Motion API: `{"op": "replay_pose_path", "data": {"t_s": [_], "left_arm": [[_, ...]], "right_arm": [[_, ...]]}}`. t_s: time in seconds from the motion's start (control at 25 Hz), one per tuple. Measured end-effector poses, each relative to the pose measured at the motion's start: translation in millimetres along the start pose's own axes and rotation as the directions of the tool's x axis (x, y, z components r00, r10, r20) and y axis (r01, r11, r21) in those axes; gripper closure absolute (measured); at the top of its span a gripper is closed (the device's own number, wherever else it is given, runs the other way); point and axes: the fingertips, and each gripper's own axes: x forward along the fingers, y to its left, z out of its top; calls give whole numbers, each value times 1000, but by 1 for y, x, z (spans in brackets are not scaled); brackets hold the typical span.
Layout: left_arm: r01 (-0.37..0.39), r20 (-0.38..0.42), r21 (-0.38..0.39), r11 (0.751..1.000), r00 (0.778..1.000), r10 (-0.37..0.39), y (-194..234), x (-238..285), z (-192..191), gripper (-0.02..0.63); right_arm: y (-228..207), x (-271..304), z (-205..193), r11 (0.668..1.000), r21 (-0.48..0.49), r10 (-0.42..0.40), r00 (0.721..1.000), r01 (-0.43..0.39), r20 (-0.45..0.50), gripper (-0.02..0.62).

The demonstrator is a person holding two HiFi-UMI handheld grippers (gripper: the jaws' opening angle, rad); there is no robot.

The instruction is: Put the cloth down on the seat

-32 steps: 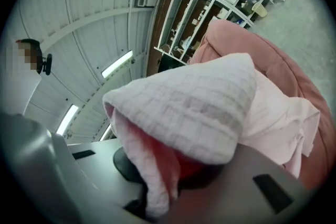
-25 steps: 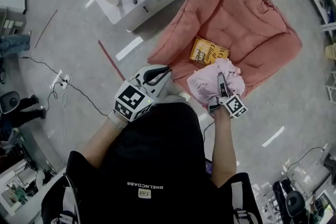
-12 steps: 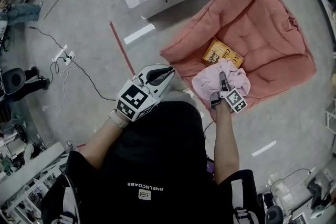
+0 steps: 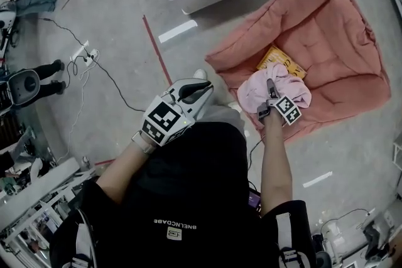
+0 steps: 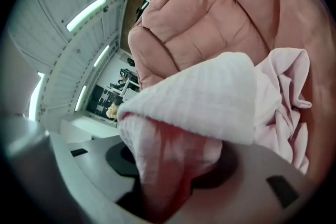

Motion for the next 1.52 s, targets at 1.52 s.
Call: {"op": "replay_pose_path", "data": {"t_s": [1.52], "left_arm": [[235, 6, 132, 963, 971, -237, 57, -26, 24, 581]], "right_arm": [[126, -64, 19, 992, -125, 44, 961, -10, 274, 307]]}}
